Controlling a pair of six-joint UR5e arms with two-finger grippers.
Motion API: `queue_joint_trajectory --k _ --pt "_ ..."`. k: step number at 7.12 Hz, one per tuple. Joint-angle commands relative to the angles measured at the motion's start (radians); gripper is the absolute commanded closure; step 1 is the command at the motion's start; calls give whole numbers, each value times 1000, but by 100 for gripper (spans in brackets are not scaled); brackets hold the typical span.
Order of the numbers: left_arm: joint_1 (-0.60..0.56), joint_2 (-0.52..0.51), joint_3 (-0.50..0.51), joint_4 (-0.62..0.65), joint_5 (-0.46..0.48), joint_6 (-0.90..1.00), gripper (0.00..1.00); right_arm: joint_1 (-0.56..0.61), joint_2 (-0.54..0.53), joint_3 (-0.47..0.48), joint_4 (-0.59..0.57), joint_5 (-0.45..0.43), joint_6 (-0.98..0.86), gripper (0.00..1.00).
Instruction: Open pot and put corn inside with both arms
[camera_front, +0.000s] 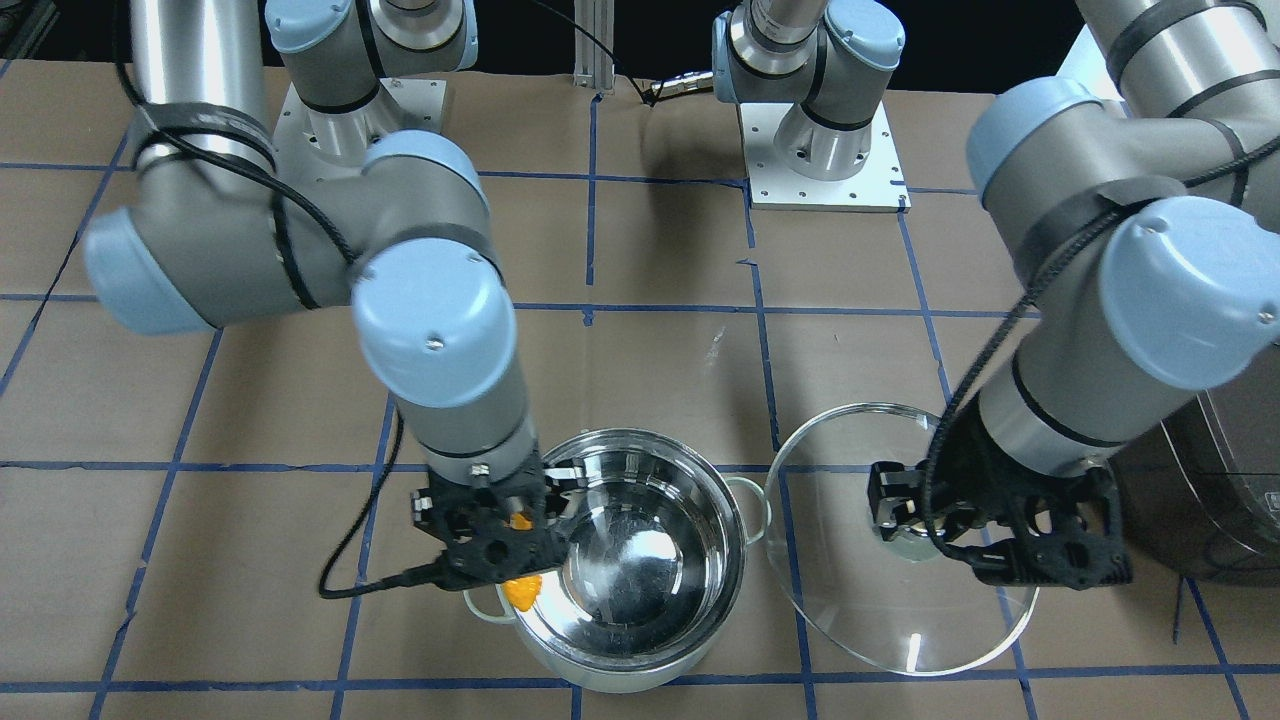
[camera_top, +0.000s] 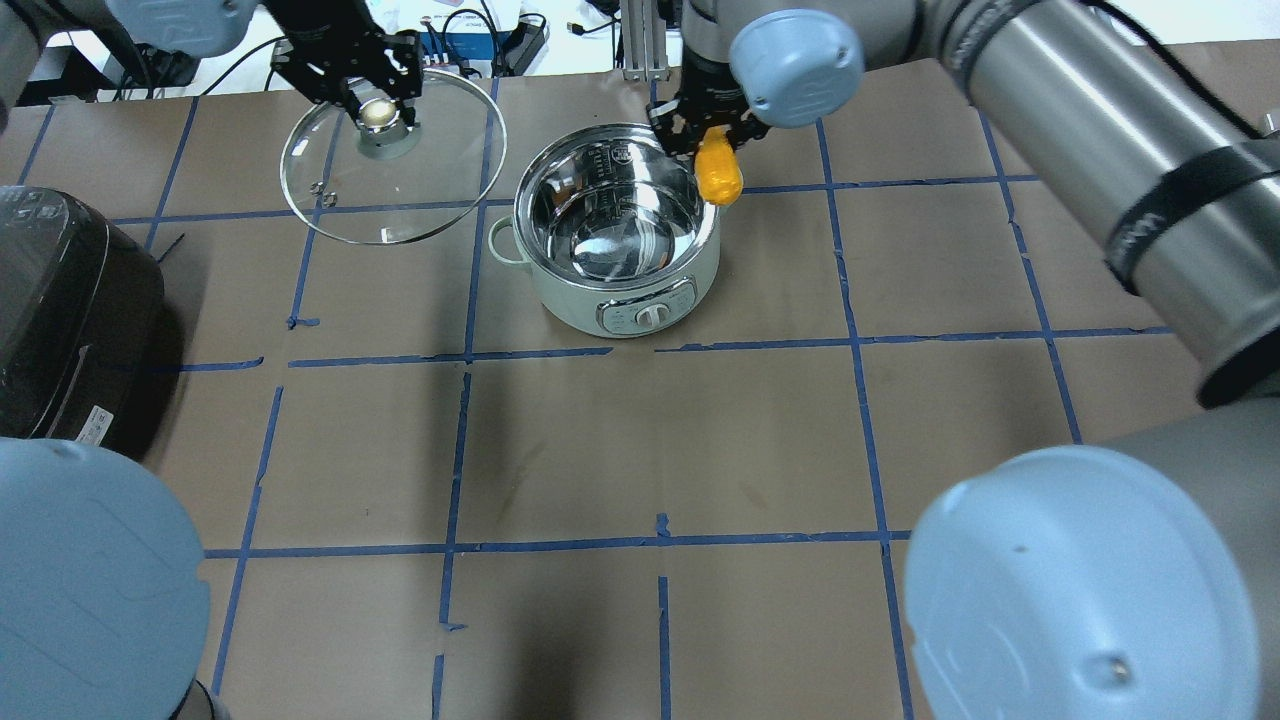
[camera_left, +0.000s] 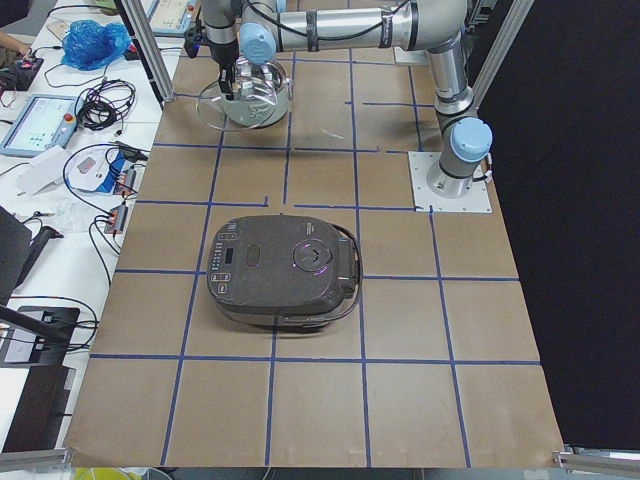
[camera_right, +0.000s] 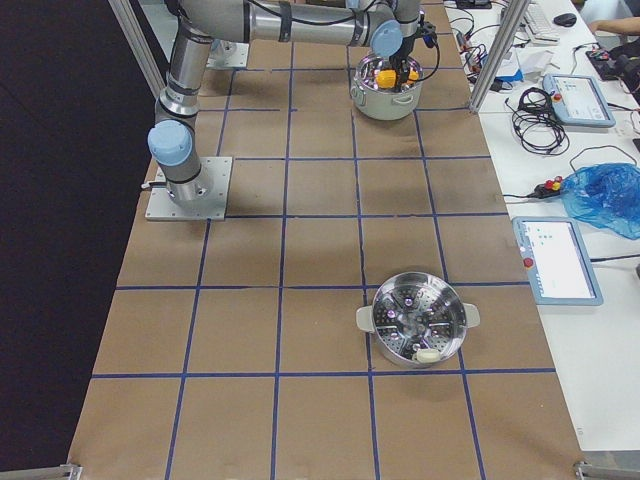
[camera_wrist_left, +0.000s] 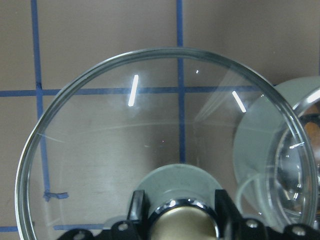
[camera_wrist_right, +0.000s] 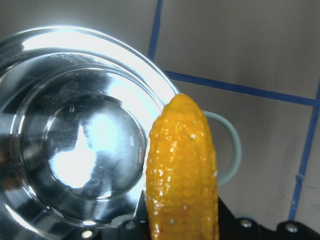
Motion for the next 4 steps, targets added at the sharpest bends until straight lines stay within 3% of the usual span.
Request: queue_joint_trajectory --k 1,4 --pt "79 -40 -77 112 -10 45 88 102 112 -68 -36 -50 113 92" --pt "81 -89 -225 359 -9 47 88 110 159 -48 -93 -45 104 92"
